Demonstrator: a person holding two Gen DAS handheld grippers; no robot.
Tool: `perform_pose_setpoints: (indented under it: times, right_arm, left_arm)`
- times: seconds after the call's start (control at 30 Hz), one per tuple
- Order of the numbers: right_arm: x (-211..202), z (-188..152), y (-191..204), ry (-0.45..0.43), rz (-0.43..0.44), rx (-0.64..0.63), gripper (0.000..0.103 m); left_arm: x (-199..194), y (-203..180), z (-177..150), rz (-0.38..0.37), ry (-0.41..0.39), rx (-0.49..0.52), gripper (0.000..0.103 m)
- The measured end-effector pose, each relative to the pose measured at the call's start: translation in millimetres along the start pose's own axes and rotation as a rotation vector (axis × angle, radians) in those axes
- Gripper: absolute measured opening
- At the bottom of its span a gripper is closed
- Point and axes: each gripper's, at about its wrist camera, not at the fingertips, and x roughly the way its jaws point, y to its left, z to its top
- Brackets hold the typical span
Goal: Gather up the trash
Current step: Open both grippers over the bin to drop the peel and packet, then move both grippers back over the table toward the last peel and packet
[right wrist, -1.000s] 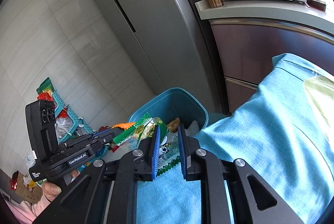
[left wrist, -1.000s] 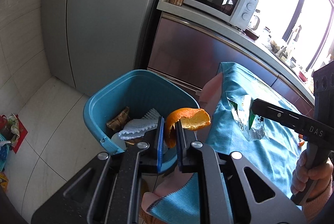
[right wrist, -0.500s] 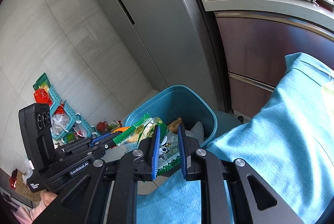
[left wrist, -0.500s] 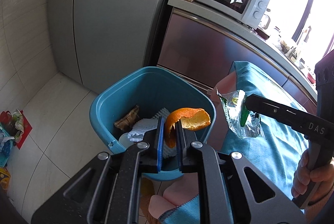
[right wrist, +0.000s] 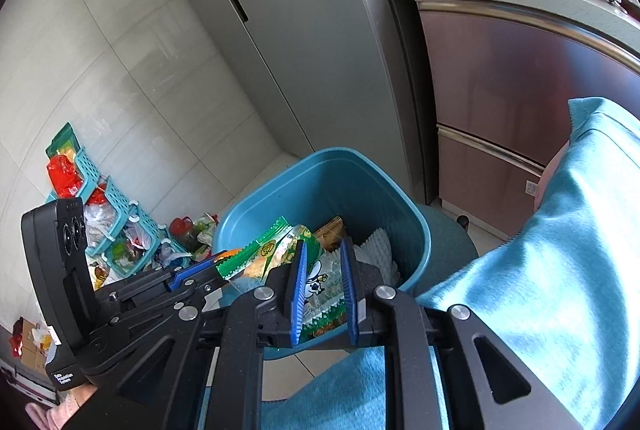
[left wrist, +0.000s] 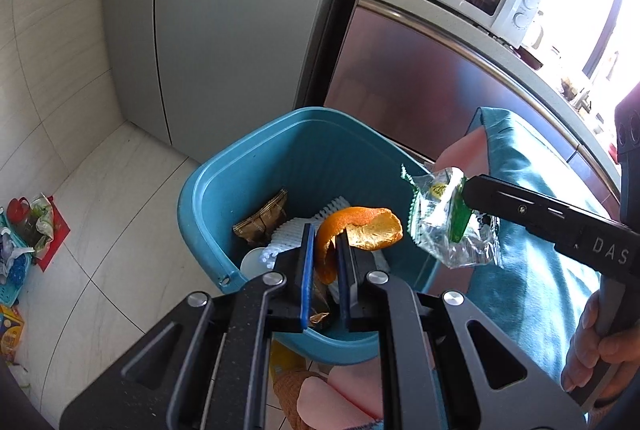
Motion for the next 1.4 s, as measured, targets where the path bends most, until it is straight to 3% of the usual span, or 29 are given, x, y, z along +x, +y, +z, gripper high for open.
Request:
perform_pose_setpoints:
  times: [0.23, 0.53, 0.8, 1.1, 1.4]
  right_arm:
    - [12, 1, -3, 0.028, -0.017, 0.018, 0.016]
    - [20, 4, -6, 0.038, -0.028, 0.054, 0.019]
    - [5, -8, -9, 0.014, -0.011, 0.057, 0.027]
    - [-66, -42, -16, -0.081, -0.009, 0.018, 0.042]
    - [-167, -100, -55, -0.213, -0.124, 0.082, 0.046]
  left_arm:
    - [16, 0, 0, 0.011, 0.017, -0.006, 0.011]
    - [33, 0, -3, 0.005, 0.040, -0.021, 0.021]
    - [20, -8, -8, -0.029, 0.017, 0.001, 0.025]
    - [-21, -38, -22, -0.136, -0.041, 0.091, 0.034]
    - [-56, -122, -44, -0.322, -0.060, 0.269, 0.040]
